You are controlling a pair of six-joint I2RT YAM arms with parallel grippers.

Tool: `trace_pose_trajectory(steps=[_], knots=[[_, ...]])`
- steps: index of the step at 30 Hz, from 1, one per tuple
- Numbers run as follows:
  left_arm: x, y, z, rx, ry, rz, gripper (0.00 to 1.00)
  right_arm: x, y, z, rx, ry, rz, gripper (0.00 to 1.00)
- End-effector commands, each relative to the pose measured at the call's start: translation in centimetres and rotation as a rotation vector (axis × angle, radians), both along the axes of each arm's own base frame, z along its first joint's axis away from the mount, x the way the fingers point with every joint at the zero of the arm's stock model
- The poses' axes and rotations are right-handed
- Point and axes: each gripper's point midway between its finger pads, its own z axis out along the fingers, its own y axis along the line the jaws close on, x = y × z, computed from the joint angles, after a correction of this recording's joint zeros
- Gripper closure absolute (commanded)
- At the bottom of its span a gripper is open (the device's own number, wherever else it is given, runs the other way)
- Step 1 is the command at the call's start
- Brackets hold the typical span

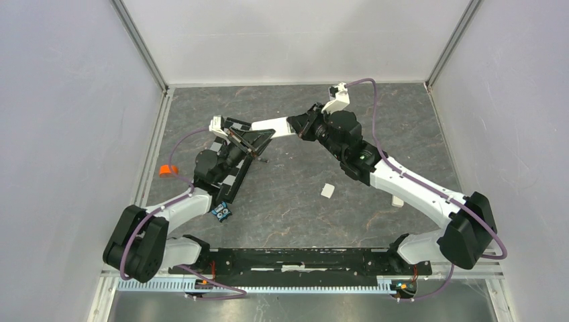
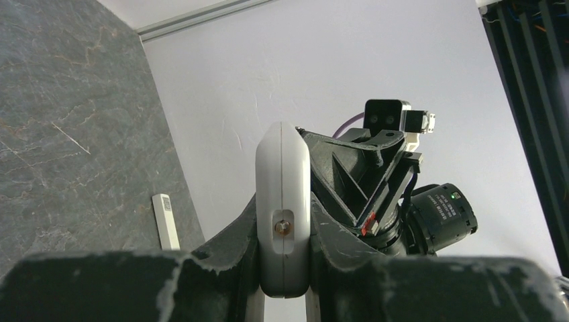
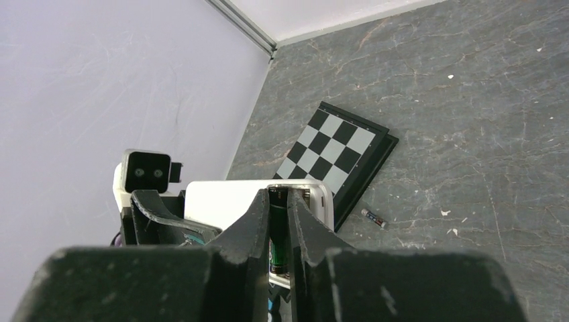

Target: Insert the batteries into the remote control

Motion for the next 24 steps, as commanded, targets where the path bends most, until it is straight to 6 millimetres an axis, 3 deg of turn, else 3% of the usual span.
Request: trace_pose_trajectory(steps=[1, 10, 24], knots=[[-2.0, 0.2, 4.8, -0.145, -0.119, -0.066, 0.98, 1.5, -1.0, -0.2, 0.011, -0.018, -0.095, 0.88], [-2.0, 0.4, 5.9, -0.272, -0.074, -0.121, 0.98, 1.6, -1.1, -0.7, -0.046, -0.089, -0.145, 0.83], [-1.8, 0.4, 6.5, -0.270, -0.080, -0.112, 0.98, 1.0, -0.8, -1.3, -0.108, -0.130, -0.131, 0.68]])
